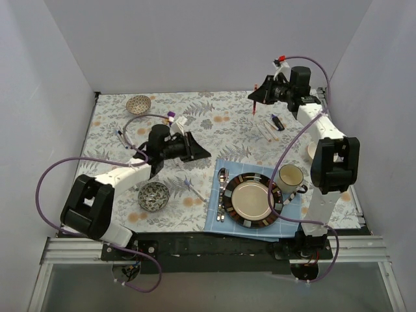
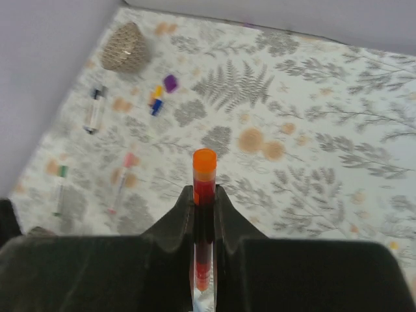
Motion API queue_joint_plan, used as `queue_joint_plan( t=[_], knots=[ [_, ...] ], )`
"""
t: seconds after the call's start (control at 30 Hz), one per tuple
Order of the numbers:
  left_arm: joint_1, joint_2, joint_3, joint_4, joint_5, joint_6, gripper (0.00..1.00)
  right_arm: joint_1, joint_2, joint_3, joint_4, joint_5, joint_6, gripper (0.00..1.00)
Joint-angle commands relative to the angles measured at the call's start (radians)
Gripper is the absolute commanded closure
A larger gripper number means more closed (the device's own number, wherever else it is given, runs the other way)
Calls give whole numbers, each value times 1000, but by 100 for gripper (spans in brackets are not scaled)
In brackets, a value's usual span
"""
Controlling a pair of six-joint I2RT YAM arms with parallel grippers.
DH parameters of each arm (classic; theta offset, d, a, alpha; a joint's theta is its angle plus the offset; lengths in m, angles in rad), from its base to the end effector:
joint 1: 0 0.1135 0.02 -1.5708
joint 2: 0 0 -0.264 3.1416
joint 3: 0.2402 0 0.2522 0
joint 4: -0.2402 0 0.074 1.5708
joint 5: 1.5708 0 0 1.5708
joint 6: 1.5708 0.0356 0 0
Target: Open the pen caps
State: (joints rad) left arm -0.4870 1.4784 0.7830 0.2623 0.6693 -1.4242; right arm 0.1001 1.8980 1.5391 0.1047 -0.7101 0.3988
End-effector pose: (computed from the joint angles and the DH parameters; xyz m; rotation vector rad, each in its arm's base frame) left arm 0.2677 -0.1668 0.2227 -0.6073 2.3801 -1.7331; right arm 0.4484 0.0684 0.3082 -0.2430 1.8600 0.9921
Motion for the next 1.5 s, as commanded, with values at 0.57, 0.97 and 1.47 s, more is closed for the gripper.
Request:
queue_joint_plan(
  t=[0.57,0.97,1.47],
  knots=[
    [324,29,249,-322,-398,162,100,66,424,541,-899,672,-922,93],
    [350,192,341,-342,-490,179,100,70,420,555,-898,681,-916,56],
    [353,578,718,-528,-810,301,95,189,-115,127,-720,235,-870,55]
  ],
)
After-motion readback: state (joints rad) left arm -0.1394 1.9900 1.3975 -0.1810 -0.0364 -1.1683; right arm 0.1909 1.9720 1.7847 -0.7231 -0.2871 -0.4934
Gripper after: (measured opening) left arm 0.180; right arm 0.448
